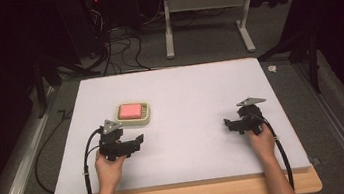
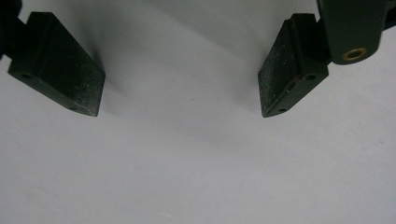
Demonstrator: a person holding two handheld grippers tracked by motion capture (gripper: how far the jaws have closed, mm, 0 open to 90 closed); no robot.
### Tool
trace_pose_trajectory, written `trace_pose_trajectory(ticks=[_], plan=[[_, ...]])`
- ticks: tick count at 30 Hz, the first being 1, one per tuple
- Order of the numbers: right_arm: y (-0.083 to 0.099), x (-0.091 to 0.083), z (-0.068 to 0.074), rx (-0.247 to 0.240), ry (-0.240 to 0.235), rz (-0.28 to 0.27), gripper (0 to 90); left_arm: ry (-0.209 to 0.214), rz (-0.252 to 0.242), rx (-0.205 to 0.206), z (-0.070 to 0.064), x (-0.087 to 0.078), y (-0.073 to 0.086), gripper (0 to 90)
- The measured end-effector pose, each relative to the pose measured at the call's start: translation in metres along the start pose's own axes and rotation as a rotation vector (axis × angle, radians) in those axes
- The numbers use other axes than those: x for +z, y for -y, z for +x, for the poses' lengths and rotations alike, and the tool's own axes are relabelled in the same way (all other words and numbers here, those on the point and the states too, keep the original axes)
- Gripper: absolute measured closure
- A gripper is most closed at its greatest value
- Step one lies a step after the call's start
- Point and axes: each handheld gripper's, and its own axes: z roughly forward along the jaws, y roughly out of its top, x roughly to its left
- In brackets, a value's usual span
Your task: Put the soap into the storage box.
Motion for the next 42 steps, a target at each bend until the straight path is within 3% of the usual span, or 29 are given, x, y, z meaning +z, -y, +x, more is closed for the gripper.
trace_pose_trajectory(ticks=[15,26,42], plan=[[0.000,0.000,0.000,0.002,0.000,0.001,15.4,-0.009,0.051,0.007,0.002,0.021,0.006,19.0],[0.000,0.000,0.000,0.002,0.000,0.000,15.4,-0.027,0.093,0.035,0.000,0.038,0.009,18.9],[0.000,0.000,0.000,0.000,0.000,0.000,15.4,-0.039,0.113,0.053,-0.001,0.054,0.013,18.8]])
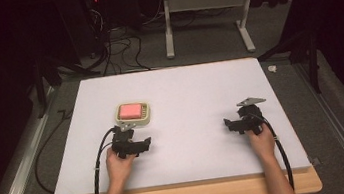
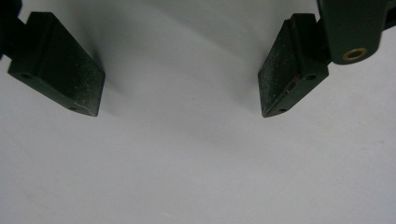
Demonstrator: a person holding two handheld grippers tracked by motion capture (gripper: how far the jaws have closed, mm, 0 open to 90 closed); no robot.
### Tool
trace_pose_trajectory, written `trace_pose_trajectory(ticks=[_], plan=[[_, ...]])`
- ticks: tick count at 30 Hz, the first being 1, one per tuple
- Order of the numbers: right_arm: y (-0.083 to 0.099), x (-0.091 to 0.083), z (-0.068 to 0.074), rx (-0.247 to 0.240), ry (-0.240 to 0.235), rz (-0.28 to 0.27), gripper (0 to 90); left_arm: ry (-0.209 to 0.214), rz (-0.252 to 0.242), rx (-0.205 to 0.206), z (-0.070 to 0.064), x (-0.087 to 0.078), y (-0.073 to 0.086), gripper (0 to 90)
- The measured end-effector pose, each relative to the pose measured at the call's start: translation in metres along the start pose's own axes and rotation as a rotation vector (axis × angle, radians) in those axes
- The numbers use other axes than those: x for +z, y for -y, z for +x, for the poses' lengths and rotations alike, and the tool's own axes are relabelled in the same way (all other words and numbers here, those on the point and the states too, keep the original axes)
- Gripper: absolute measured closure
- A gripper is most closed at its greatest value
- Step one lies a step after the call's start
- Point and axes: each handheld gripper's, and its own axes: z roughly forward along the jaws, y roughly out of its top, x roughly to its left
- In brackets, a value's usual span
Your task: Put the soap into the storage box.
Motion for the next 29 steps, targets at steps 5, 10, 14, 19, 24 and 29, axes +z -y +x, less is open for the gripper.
trace_pose_trajectory(ticks=[5,10,14,19,24,29], plan=[[0.000,0.000,0.000,0.001,0.000,0.000,15.4,-0.011,-0.004,0.008,-0.001,0.003,0.000,18.8],[0.000,0.000,0.000,0.000,0.000,0.000,15.4,-0.026,0.006,0.024,-0.003,0.006,0.001,18.7],[0.000,0.000,0.000,0.001,0.001,0.000,15.4,-0.037,0.018,0.039,-0.005,0.010,0.003,18.4],[0.000,0.000,0.000,0.000,0.000,0.000,15.4,-0.038,-0.019,0.036,-0.006,0.012,0.008,17.6],[0.000,0.000,0.000,0.001,0.001,0.000,15.4,-0.043,-0.034,0.039,-0.006,0.013,0.010,17.3],[0.000,0.000,0.000,0.000,0.000,0.000,15.4,-0.043,-0.035,0.038,-0.006,0.013,0.010,17.1]])
